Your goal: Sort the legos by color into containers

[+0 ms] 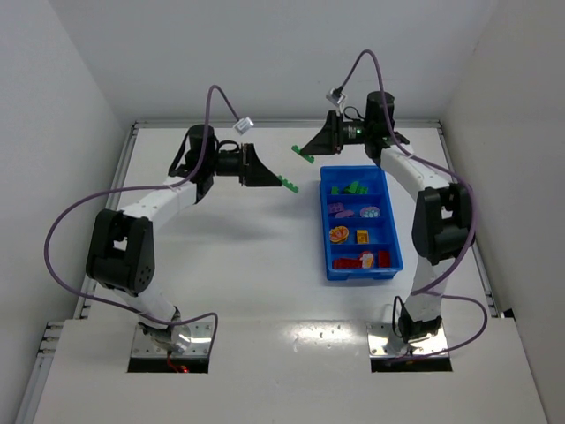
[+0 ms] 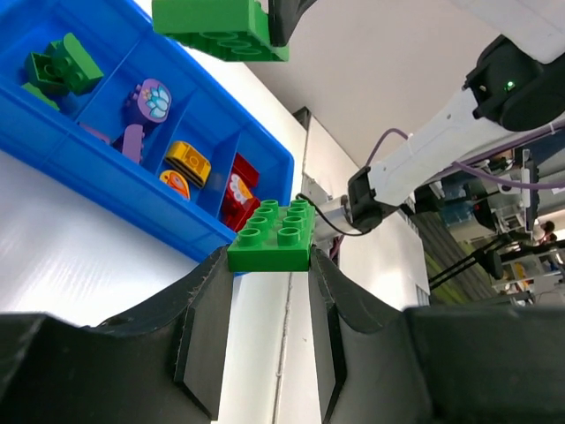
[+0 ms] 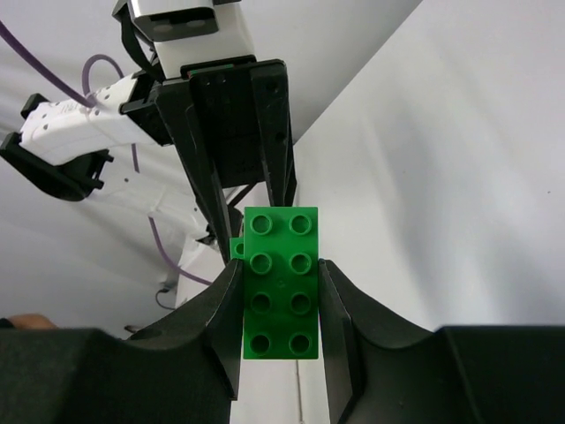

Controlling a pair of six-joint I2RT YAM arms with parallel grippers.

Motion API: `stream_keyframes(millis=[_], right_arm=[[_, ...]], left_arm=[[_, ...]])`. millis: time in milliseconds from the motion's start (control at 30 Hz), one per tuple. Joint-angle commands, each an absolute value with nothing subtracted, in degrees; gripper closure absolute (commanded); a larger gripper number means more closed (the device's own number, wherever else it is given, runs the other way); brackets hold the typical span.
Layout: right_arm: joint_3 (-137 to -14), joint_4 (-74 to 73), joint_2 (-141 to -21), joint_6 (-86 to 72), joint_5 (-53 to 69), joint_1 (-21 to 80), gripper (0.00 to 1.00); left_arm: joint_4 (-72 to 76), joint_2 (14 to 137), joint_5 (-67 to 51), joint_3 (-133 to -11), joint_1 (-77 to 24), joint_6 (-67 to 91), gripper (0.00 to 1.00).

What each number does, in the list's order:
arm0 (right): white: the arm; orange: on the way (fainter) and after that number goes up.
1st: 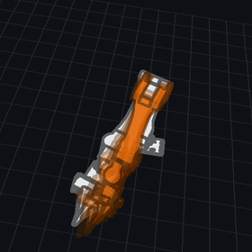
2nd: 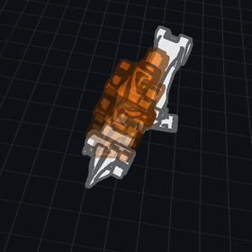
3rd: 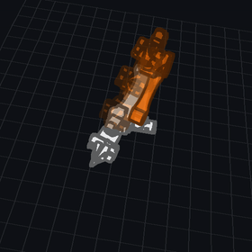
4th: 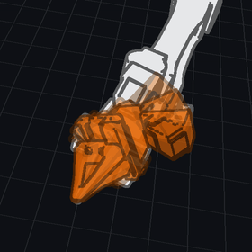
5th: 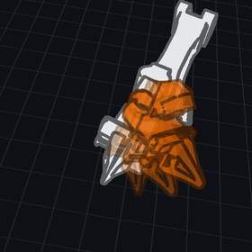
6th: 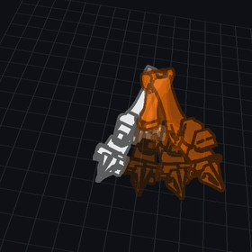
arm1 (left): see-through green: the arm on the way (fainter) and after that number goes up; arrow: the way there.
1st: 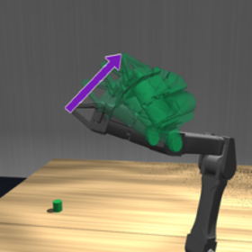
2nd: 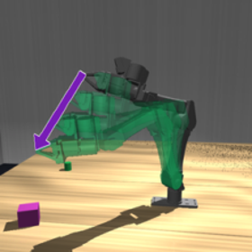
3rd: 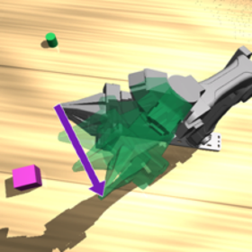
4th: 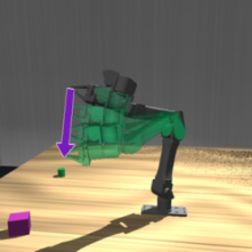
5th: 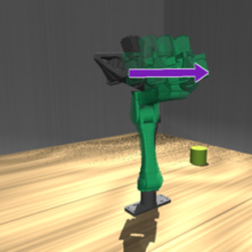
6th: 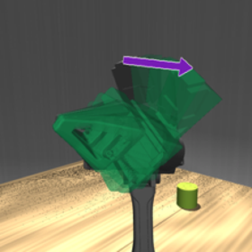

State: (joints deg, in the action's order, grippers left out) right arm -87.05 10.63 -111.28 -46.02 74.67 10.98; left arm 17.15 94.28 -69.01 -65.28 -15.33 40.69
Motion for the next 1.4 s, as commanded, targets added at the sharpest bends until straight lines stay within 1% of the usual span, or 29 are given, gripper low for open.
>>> stream_keyframes(millis=[0,67,100,133,167,200,233,267,333,367,467,533,700,933,1000,1033,1100,1133,1200,1233,1333,1367], right_arm=[[-88.9,12.2,-109.1,-43.5,74.1,10.6,1.0],[-89.4,7.9,-108.5,-39.1,73.0,10.0,1.0],[-90.1,4.5,-108.0,-35.9,70.9,9.2,1.0],[-91.7,-4.3,-108.0,-32.0,69.3,8.7,1.0],[-93.1,-10.0,-107.5,-22.1,63.6,7.9,1.0],[-94.5,-15.8,-107.5,-16.4,60.2,7.9,1.0],[-96.3,-24.7,-107.0,-11.0,56.3,7.4,1.0],[-96.3,-27.4,-106.1,-3.8,47.3,7.4,1.0],[-95.1,-29.7,-105.3,-0.1,39.8,6.9,1.0],[-94.2,-29.7,-104.4,1.7,33.6,6.1,1.0],[-90.7,-30.3,-103.9,4.7,24.3,4.7,1.0],[-88.0,-30.8,-103.2,7.7,20.4,4.7,1.0],[-83.0,-32.1,-102.7,12.3,17.8,3.6,1.0],[-80.0,-30.6,-103.3,13.9,12.2,3.1,1.0],[-80.0,-30.0,-103.9,13.9,11.6,3.1,0.93],[-80.0,-30.0,-104.4,13.9,11.1,3.1,0.86],[-80.0,-29.4,-105.1,13.9,9.9,3.1,0.8],[-80.0,-28.7,-105.1,13.9,9.9,3.1,0.75],[-80.8,-28.7,-106.5,13.4,9.2,3.1,0.71],[-81.5,-28.2,-106.5,13.4,9.2,3.1,0.63],[-82.8,-28.2,-108.0,13.4,8.1,3.6,0.55],[-83.3,-27.5,-108.0,12.7,8.1,3.6,0.47]], left_arm=[[16.1,91.3,-68.8,-65.5,-15.7,37.5,1.0],[13.9,90.6,-67.1,-65.5,-15.2,35.7,1.0],[12.5,89.7,-64.1,-66.0,-15.2,34.8,1.0],[10.2,89.7,-62.3,-66.5,-14.7,31.4,1.0],[5.8,89.0,-60.9,-67.1,-14.7,29.6,1.0],[3.2,89.0,-56.6,-67.8,-14.7,27.7,1.0],[1.5,87.6,-54.2,-68.5,-14.7,26.3,1.0],[0.2,87.6,-52.1,-69.3,-14.7,24.6,1.0],[-2.7,86.8,-46.6,-69.8,-14.2,24.1,1.0],[-2.7,86.1,-45.5,-69.8,-14.2,24.1,1.0],[-5.6,86.1,-43.5,-70.9,-13.6,22.2,1.0],[-6.4,86.1,-41.8,-70.9,-13.6,21.4,1.0],[-7.0,86.7,-41.3,-71.5,-13.6,21.4,1.0],[-7.6,88.7,-41.9,-73.7,-13.6,20.9,1.0],[-7.6,89.2,-41.9,-73.7,-13.6,20.9,1.0],[-7.6,89.7,-42.5,-74.3,-13.6,20.9,1.0],[-7.6,89.7,-42.5,-74.3,-13.6,20.9,1.0],[-7.6,90.3,-42.5,-74.3,-13.6,20.9,1.0],[-7.6,90.3,-43.1,-74.9,-13.6,20.9,1.0],[-7.6,90.3,-43.1,-74.9,-13.6,20.9,1.0],[-8.1,90.8,-43.1,-74.9,-13.6,20.9,1.0],[-8.1,90.8,-43.1,-74.9,-13.6,20.9,1.0]])
